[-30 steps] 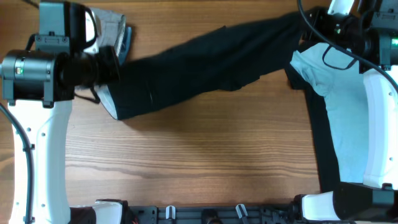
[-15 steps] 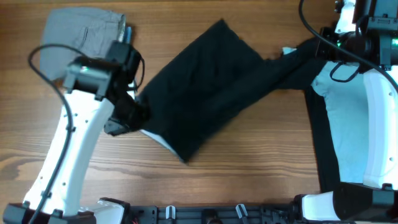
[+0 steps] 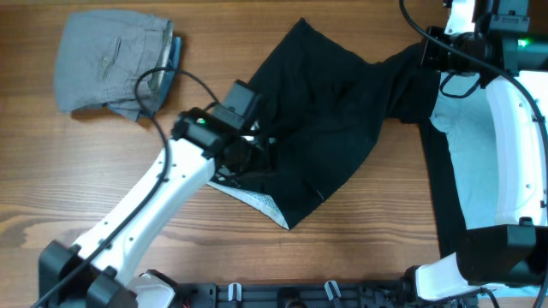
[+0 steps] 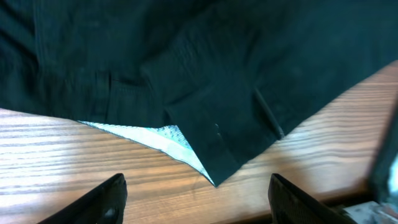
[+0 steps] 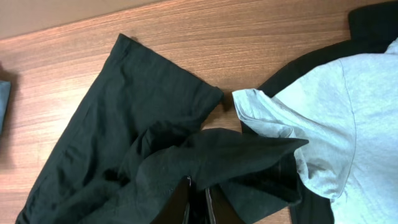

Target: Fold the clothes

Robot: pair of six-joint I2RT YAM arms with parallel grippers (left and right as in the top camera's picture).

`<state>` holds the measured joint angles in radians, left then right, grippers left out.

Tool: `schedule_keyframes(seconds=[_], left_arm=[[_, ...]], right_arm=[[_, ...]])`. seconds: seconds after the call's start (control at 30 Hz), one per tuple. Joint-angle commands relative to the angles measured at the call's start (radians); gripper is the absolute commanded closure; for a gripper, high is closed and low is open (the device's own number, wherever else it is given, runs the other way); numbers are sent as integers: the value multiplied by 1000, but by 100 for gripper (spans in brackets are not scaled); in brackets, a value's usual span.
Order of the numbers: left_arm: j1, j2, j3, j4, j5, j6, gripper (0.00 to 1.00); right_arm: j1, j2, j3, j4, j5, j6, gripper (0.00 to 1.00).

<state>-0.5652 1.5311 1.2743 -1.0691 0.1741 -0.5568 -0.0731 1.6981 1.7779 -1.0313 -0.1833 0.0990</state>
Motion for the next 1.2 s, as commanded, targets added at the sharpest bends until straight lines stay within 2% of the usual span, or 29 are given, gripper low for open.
schedule_keyframes(seconds=[0.0, 0.1, 0.2, 0.3, 0.43, 0.6, 0.73, 0.93, 1.1, 1.17], left_arm=[[3, 163, 1, 74, -108, 96, 32], [51, 291, 1, 132, -87, 169, 38], [97, 366, 1, 150, 5, 285, 41], [117, 382, 1, 191, 57, 354, 42], [114, 382, 1, 202, 237, 486, 46], [114, 383, -11, 207, 236, 579, 44], [114, 383, -89, 306, 195, 579, 40], [138, 382, -115, 344, 93, 571, 50], [177, 382, -115, 353, 93, 568, 50], [177, 383, -115, 364, 114, 568, 45]], right_arm=[[-3, 2, -3, 2, -21, -18, 93], [-3, 2, -3, -2, -21, -17, 93], [-3, 2, -3, -5, -21, -18, 93], [-3, 2, -3, -4, -21, -17, 93], [-3, 2, -3, -5, -21, -18, 93], [-3, 2, -3, -5, -21, -18, 93], [-3, 2, -3, -5, -21, -18, 93], [-3, 2, -3, -8, -21, -18, 93], [-3, 2, -3, -9, -21, -17, 93], [-3, 2, -3, -9, -21, -17, 93]])
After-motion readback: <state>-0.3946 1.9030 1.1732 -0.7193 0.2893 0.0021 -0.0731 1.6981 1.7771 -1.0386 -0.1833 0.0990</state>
